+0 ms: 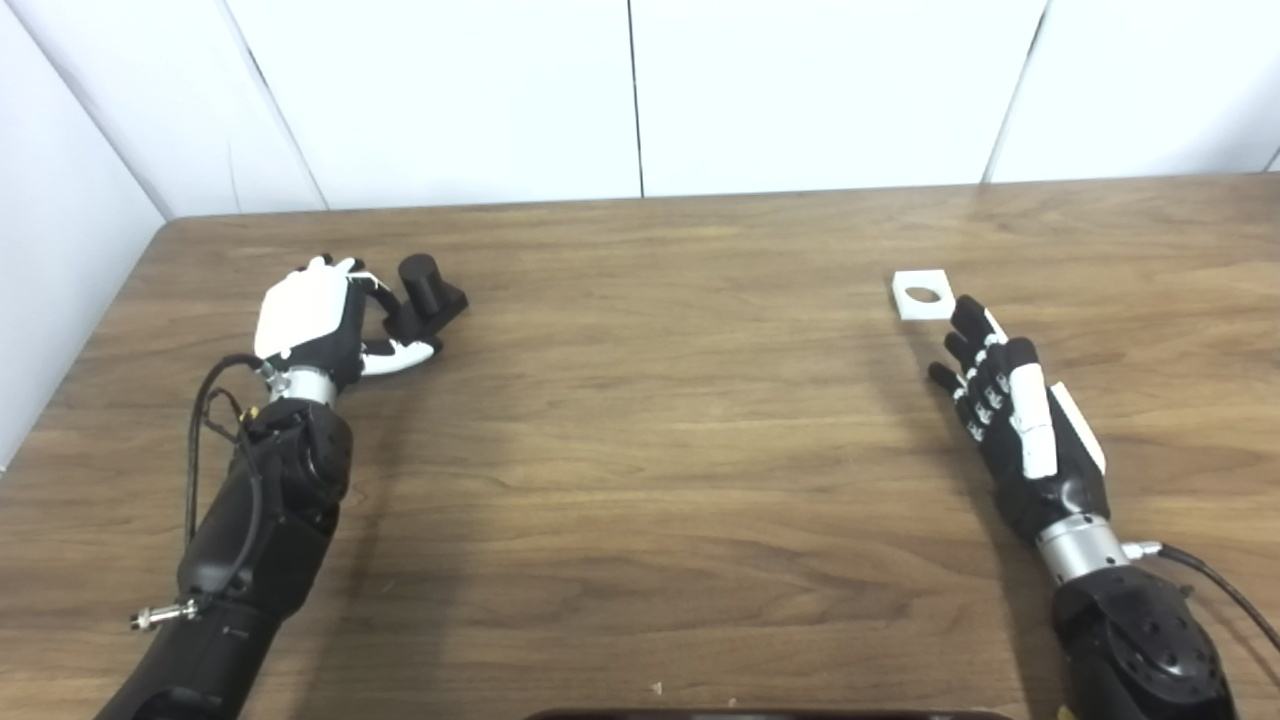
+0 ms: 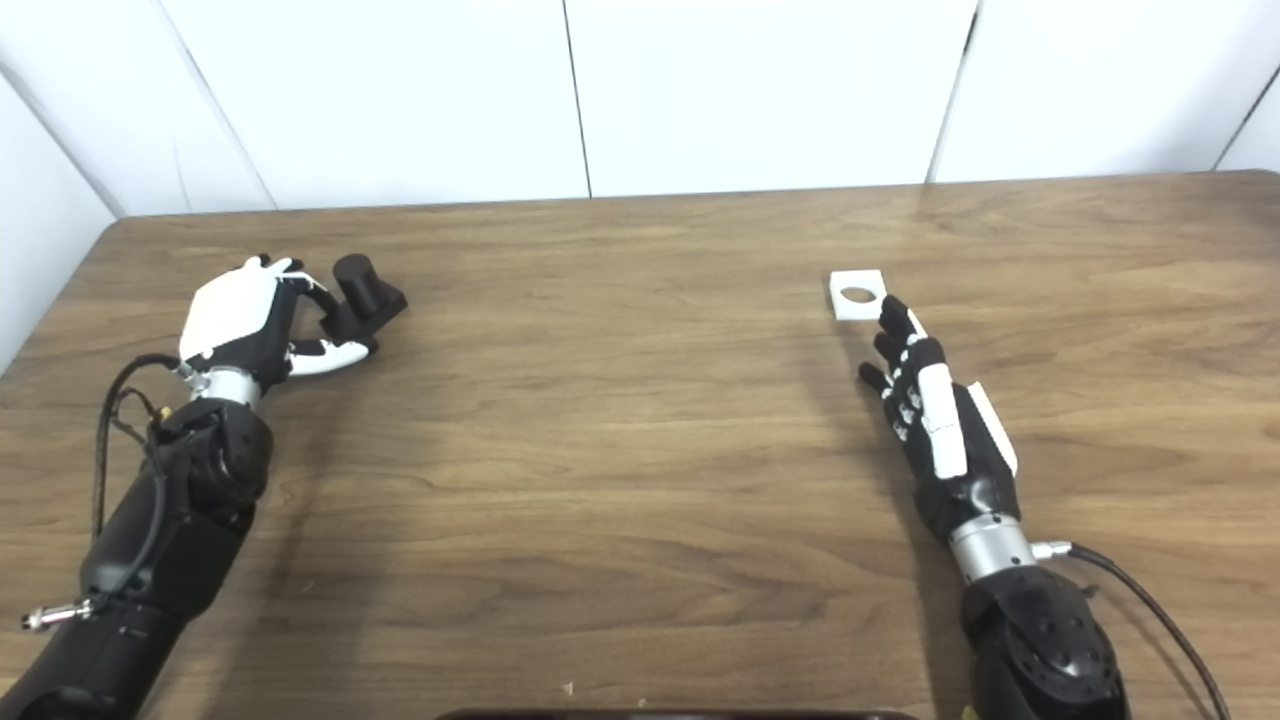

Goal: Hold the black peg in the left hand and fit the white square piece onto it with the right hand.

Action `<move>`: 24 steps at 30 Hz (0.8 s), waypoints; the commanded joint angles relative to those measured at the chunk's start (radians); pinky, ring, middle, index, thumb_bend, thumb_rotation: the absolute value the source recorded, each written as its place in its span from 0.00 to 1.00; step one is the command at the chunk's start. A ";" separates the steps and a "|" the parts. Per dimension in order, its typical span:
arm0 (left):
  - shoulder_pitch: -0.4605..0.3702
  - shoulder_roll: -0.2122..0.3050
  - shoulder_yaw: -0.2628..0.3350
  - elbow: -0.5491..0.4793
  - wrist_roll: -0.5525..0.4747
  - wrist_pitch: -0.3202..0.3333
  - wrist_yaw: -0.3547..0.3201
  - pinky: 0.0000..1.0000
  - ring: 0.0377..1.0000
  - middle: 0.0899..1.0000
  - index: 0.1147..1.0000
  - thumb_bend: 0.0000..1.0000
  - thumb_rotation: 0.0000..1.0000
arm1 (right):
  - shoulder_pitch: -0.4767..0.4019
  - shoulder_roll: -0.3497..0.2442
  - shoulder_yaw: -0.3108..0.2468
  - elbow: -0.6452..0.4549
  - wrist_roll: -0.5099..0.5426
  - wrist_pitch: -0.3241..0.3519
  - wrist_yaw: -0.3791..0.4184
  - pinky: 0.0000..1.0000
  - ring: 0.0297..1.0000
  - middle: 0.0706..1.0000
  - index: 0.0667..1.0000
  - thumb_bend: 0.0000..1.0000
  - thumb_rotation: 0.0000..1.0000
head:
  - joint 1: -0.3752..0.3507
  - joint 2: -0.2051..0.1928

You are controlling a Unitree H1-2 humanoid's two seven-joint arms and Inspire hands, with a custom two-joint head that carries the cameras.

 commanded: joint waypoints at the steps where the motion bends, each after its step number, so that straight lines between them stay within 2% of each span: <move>1: -0.044 0.014 0.012 -0.007 0.002 -0.009 0.046 1.00 1.00 0.91 0.53 0.70 0.29 | -0.016 -0.013 -0.004 -0.033 0.002 -0.021 0.007 0.95 1.00 1.00 0.97 0.59 1.00 | 0.002 0.002; 2: -0.043 0.014 0.011 -0.005 0.000 -0.012 0.051 1.00 1.00 0.91 0.53 0.69 0.28 | -0.017 -0.015 -0.004 -0.033 0.000 -0.020 0.007 0.95 1.00 1.00 0.97 0.59 1.00 | 0.003 0.003; 3: -0.042 0.014 0.010 -0.003 -0.003 -0.017 0.058 1.00 1.00 0.90 0.47 0.59 0.16 | -0.018 -0.016 -0.004 -0.034 0.001 -0.019 0.008 0.95 1.00 1.00 0.97 0.59 1.00 | 0.003 0.003; 4: -0.041 0.013 0.009 -0.001 -0.005 -0.021 0.062 1.00 1.00 0.90 0.45 0.55 0.12 | -0.019 -0.017 -0.004 -0.034 0.000 -0.019 0.008 0.94 1.00 1.00 0.97 0.59 1.00 | 0.004 0.004; 6: -0.037 0.012 0.008 -0.003 -0.009 -0.029 0.069 1.00 1.00 0.89 0.43 0.52 0.09 | -0.020 -0.017 -0.005 -0.034 0.009 -0.016 0.011 0.94 1.00 1.00 0.97 0.60 1.00 | 0.005 0.004; 18: -0.023 0.003 0.018 -0.003 -0.047 -0.080 0.112 1.00 0.97 0.86 0.42 0.51 0.07 | -0.025 -0.022 -0.008 -0.036 0.016 -0.011 0.013 0.93 1.00 1.00 0.98 0.60 1.00 | 0.003 0.006; 24: -0.004 -0.008 0.026 -0.018 -0.071 -0.086 0.113 1.00 0.97 0.86 0.42 0.51 0.07 | -0.026 -0.026 -0.005 -0.035 0.014 -0.009 0.014 0.93 1.00 1.00 0.98 0.60 1.00 | -0.001 0.007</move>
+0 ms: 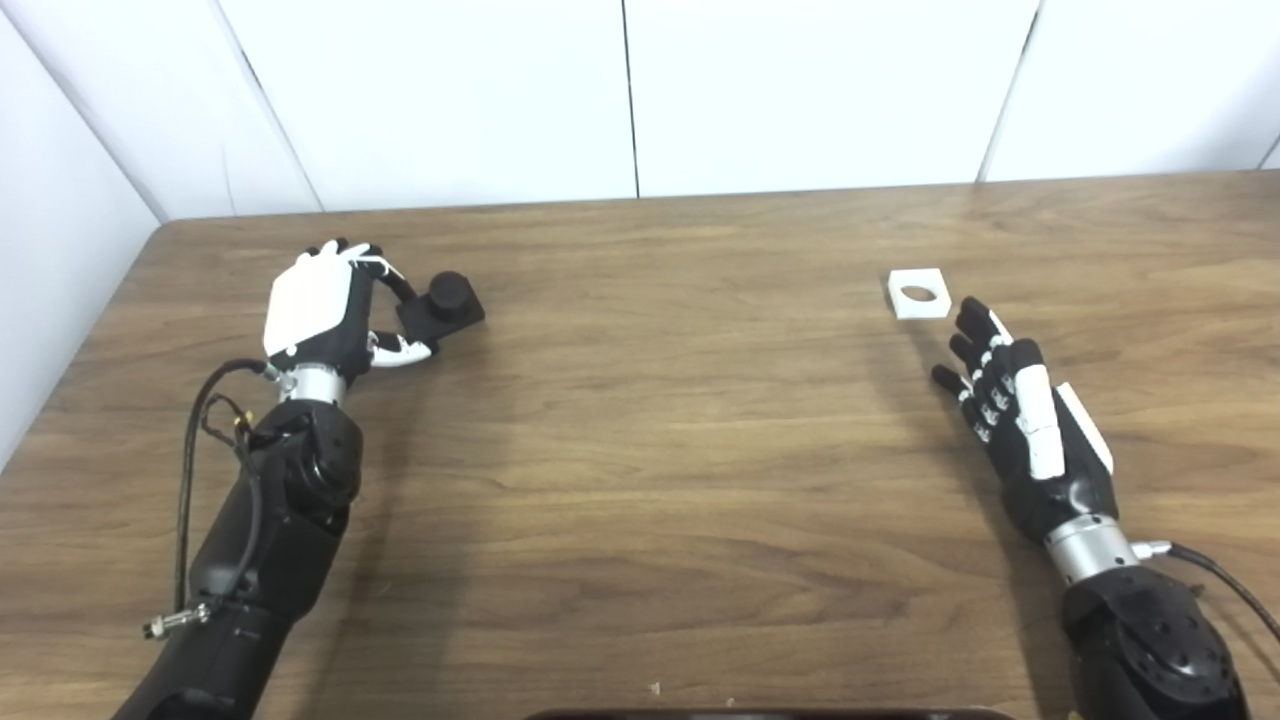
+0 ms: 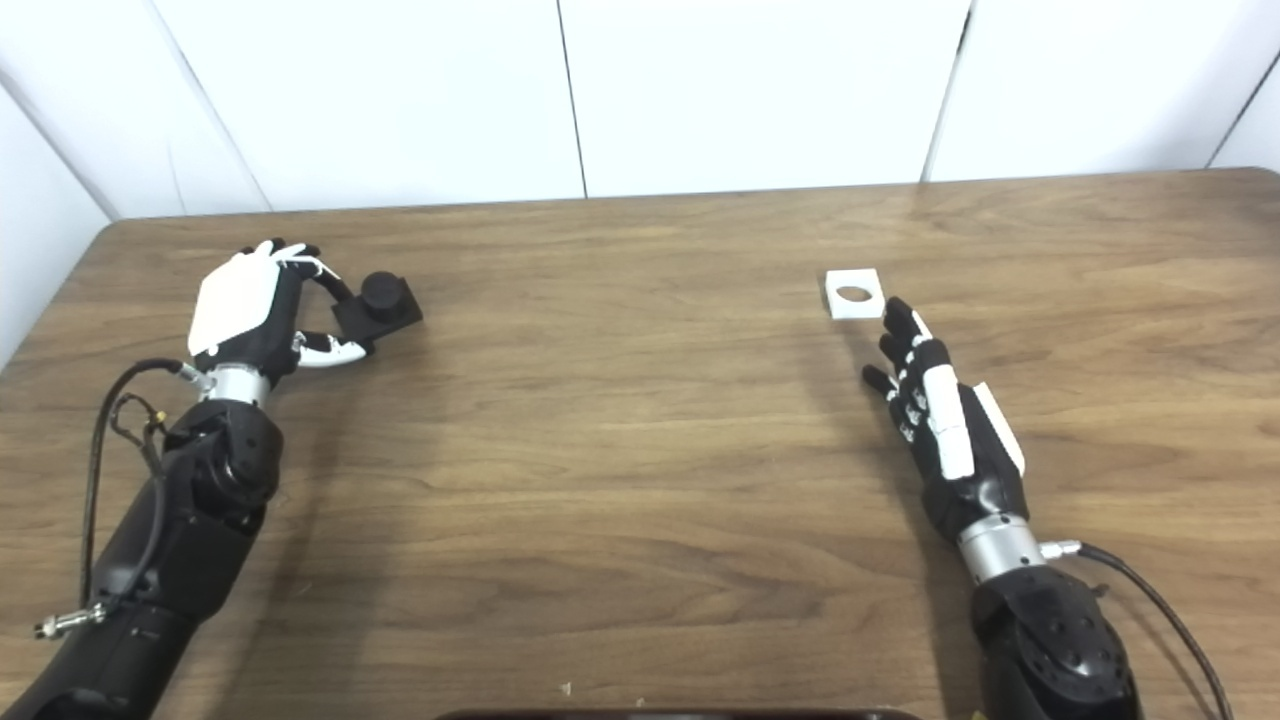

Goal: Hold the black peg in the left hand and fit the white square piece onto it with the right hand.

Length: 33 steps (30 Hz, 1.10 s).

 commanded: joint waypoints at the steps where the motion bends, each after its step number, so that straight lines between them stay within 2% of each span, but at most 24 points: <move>1: -0.006 0.010 0.009 -0.029 -0.006 -0.006 0.009 1.00 0.97 0.86 0.42 0.51 0.07 | -0.026 -0.008 -0.004 -0.034 0.007 -0.020 0.008 0.93 1.00 1.00 0.98 0.60 1.00 | 0.000 0.000; 6: 0.025 -0.003 0.018 -0.095 -0.040 0.016 -0.033 1.00 0.96 0.86 0.42 0.51 0.07 | -0.028 -0.008 -0.003 -0.030 0.001 -0.017 0.004 0.93 1.00 1.00 0.97 0.61 1.00 | -0.001 0.000; 16: 0.088 -0.025 0.010 -0.360 -0.089 0.180 -0.246 0.99 0.98 0.87 0.42 0.51 0.07 | -0.031 -0.006 0.004 -0.028 0.000 -0.005 0.005 0.95 1.00 1.00 0.97 0.64 1.00 | -0.008 0.004; 23: 0.128 -0.036 -0.030 -0.518 -0.071 0.217 -0.334 0.93 0.97 0.86 0.42 0.51 0.07 | -0.030 0.001 0.010 -0.019 0.002 -0.010 0.007 0.97 1.00 1.00 0.98 0.63 1.00 | -0.010 0.005; 33: 0.202 -0.074 -0.074 -0.633 -0.065 0.182 -0.354 0.99 0.98 0.88 0.42 0.51 0.07 | -0.028 0.014 0.022 -0.019 -0.015 -0.022 -0.001 0.97 1.00 0.99 0.97 0.61 1.00 | -0.019 0.006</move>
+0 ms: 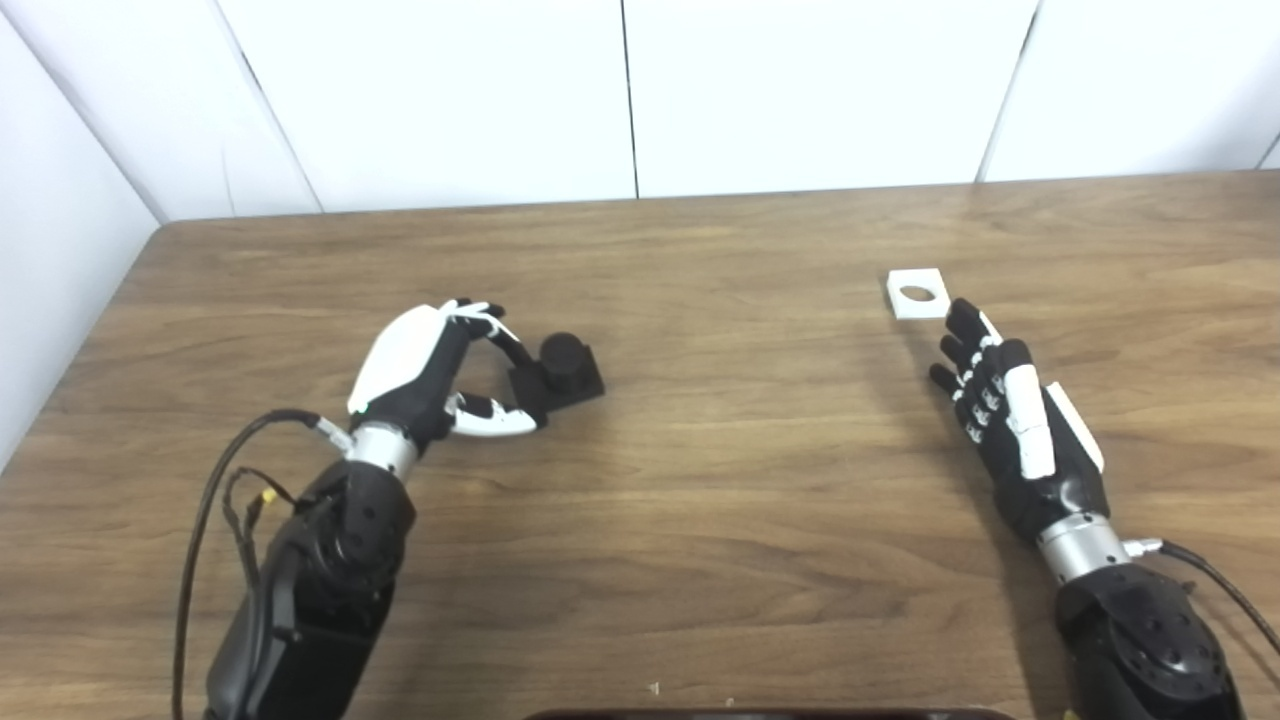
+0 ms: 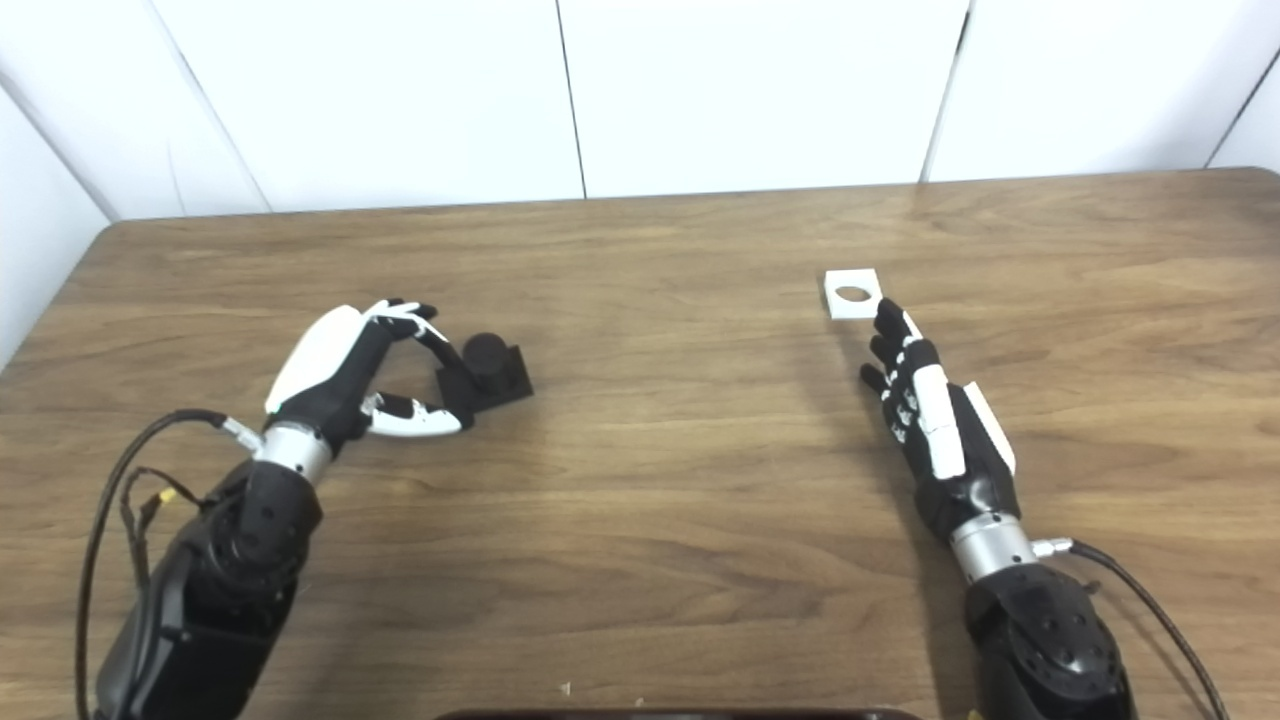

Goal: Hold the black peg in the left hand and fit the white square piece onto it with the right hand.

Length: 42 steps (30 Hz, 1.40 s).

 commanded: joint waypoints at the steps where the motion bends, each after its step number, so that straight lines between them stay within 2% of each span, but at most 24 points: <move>1: -0.010 0.008 -0.002 -0.052 0.021 -0.044 0.014 0.99 0.98 0.88 0.42 0.51 0.07 | -0.024 0.011 0.005 -0.020 0.002 -0.022 0.001 0.97 1.00 0.99 0.97 0.61 1.00 | 0.000 0.001; 6: 0.030 -0.014 -0.032 -0.063 0.067 -0.087 0.047 0.99 0.98 0.88 0.42 0.51 0.07 | -0.024 0.021 0.005 -0.018 -0.005 -0.034 -0.003 0.97 1.00 0.99 0.97 0.61 1.00 | -0.010 0.003; 13: 0.087 -0.031 -0.069 -0.083 0.116 -0.133 0.041 0.99 0.98 0.89 0.43 0.51 0.08 | -0.027 0.030 0.002 -0.026 -0.009 -0.024 -0.012 0.97 1.00 0.99 0.97 0.61 1.00 | -0.016 0.006; 32: 0.219 -0.098 -0.136 -0.157 0.150 -0.192 0.002 0.96 0.96 0.89 0.43 0.51 0.08 | -0.032 0.062 0.008 -0.032 -0.021 -0.003 -0.031 0.97 1.00 0.99 0.97 0.64 1.00 | -0.039 0.018; 38: 0.240 -0.112 -0.147 -0.157 0.161 -0.186 -0.019 0.97 0.98 0.89 0.43 0.51 0.08 | -0.032 0.067 0.012 -0.044 -0.028 0.002 -0.036 0.96 1.00 0.99 0.96 0.63 1.00 | -0.045 0.023; 40: 0.241 -0.115 -0.143 -0.147 0.160 -0.190 -0.015 0.97 0.98 0.89 0.43 0.51 0.08 | -0.035 0.061 0.016 -0.039 -0.053 -0.023 -0.040 0.97 1.00 0.99 0.97 0.62 1.00 | -0.048 0.023; 41: 0.242 -0.115 -0.141 -0.140 0.159 -0.194 -0.012 0.97 0.97 0.89 0.43 0.51 0.08 | -0.039 0.054 0.024 -0.036 -0.114 -0.045 -0.063 0.94 0.99 0.98 0.96 0.62 0.99 | -0.048 0.024; 42: 0.242 -0.115 -0.139 -0.136 0.158 -0.198 -0.009 0.97 0.97 0.89 0.43 0.51 0.08 | -0.043 0.047 0.033 -0.036 -0.184 -0.060 -0.091 0.88 0.96 0.96 0.92 0.63 0.90 | -0.049 0.025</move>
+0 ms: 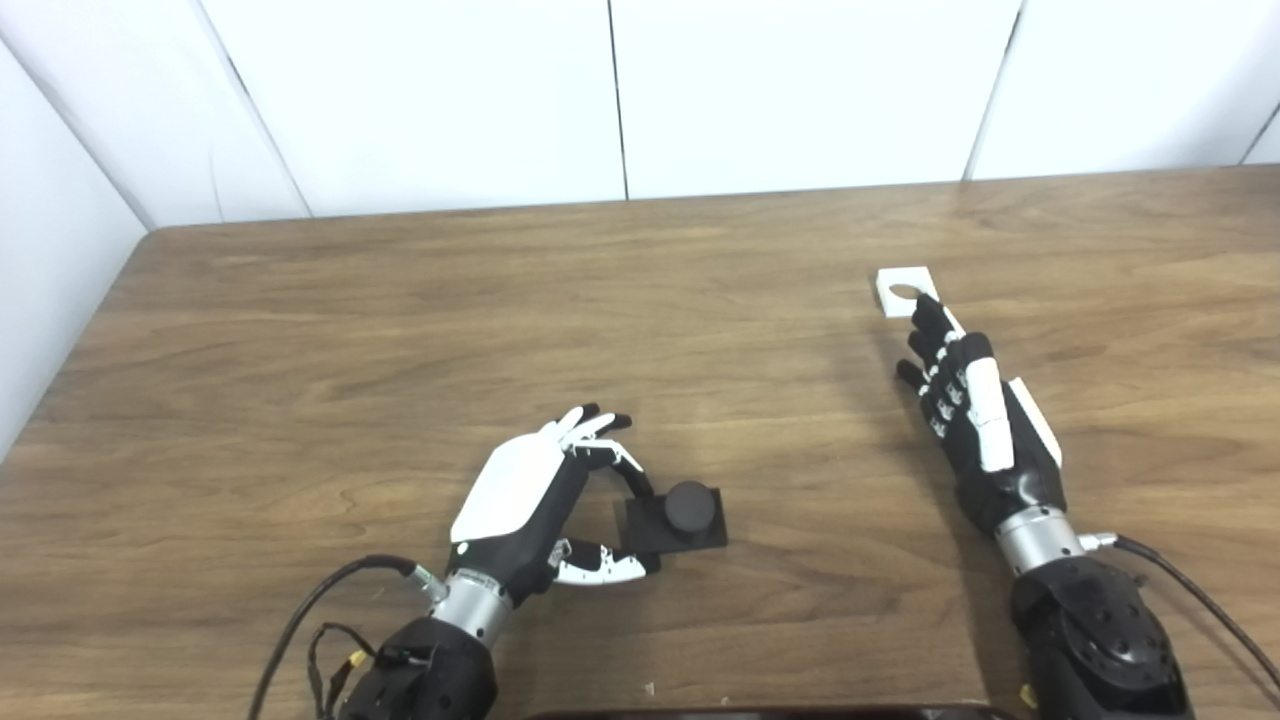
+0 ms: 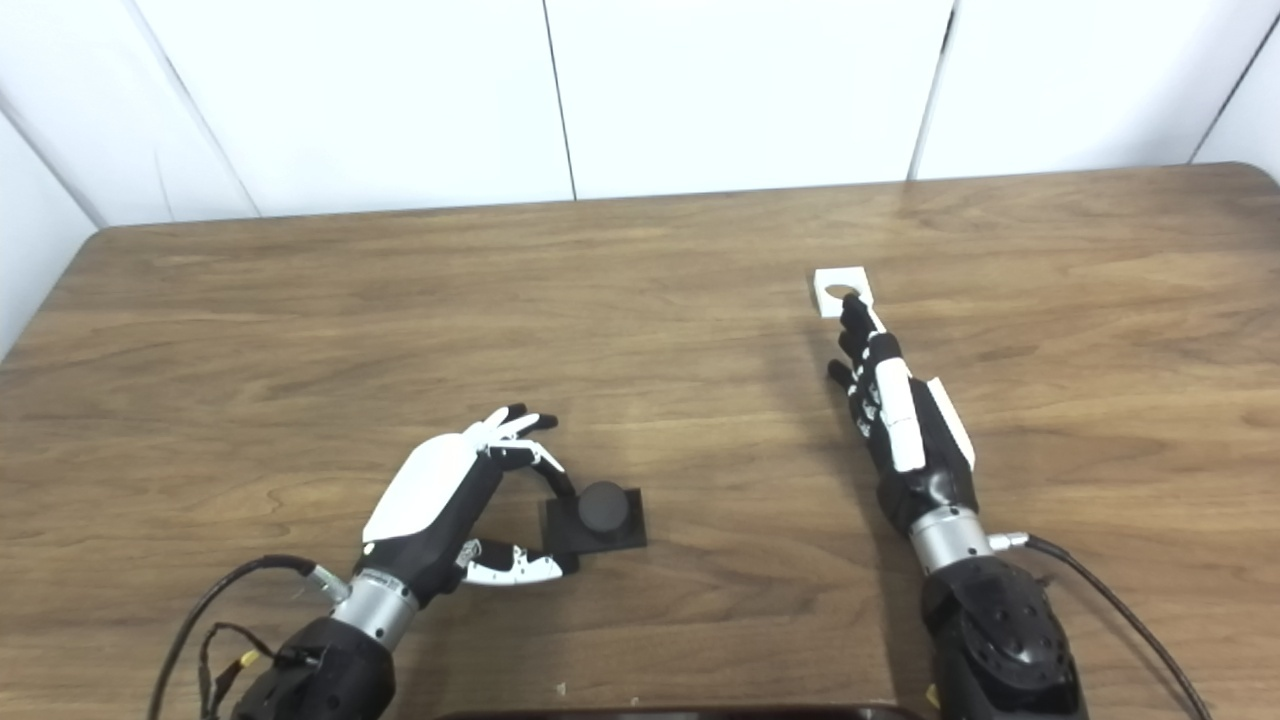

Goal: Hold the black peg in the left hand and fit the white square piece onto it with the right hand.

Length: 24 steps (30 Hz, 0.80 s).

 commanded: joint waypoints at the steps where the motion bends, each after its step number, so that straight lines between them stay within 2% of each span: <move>1: -0.001 0.007 0.002 0.015 0.011 -0.016 -0.002 0.97 0.97 0.89 0.43 0.51 0.08 | -0.044 -0.023 0.023 -0.032 -0.169 -0.071 -0.070 0.85 0.94 0.94 0.90 0.63 0.85 | -0.001 0.001; 3: -0.005 0.011 0.008 0.021 0.006 -0.018 -0.003 0.97 0.97 0.89 0.43 0.51 0.08 | -0.061 -0.046 0.045 -0.041 -0.343 -0.093 -0.140 0.93 0.95 0.92 0.86 0.68 0.59 | -0.003 0.000; 4: -0.007 0.012 0.012 0.023 0.003 -0.019 -0.003 0.97 0.97 0.89 0.43 0.51 0.08 | -0.073 -0.054 0.050 -0.043 -0.403 -0.094 -0.166 0.94 0.96 0.92 0.83 0.72 0.52 | -0.006 0.000; 6: -0.011 0.013 0.016 0.027 0.003 -0.020 -0.001 0.97 0.97 0.89 0.43 0.51 0.08 | -0.103 -0.066 0.054 -0.049 -0.483 -0.077 -0.196 0.99 0.99 0.93 0.80 0.77 0.42 | -0.010 -0.001; 10: -0.017 0.007 0.028 0.036 -0.005 -0.026 0.005 0.96 0.97 0.89 0.42 0.51 0.08 | -0.174 -0.100 0.059 -0.044 -0.582 -0.034 -0.204 1.00 1.00 0.98 0.78 0.85 0.28 | -0.016 -0.004; 16: -0.017 -0.002 0.034 0.051 0.002 -0.040 0.011 0.96 0.97 0.89 0.43 0.51 0.08 | -0.297 -0.166 0.064 0.007 -0.618 0.038 -0.143 1.00 1.00 1.00 0.76 0.93 0.23 | -0.018 -0.005; 24: -0.012 -0.007 0.034 0.059 0.001 -0.046 0.014 0.96 0.97 0.90 0.43 0.51 0.08 | -0.423 -0.250 0.099 0.120 -0.626 0.057 -0.062 1.00 1.00 1.00 0.70 0.97 0.21 | -0.023 -0.010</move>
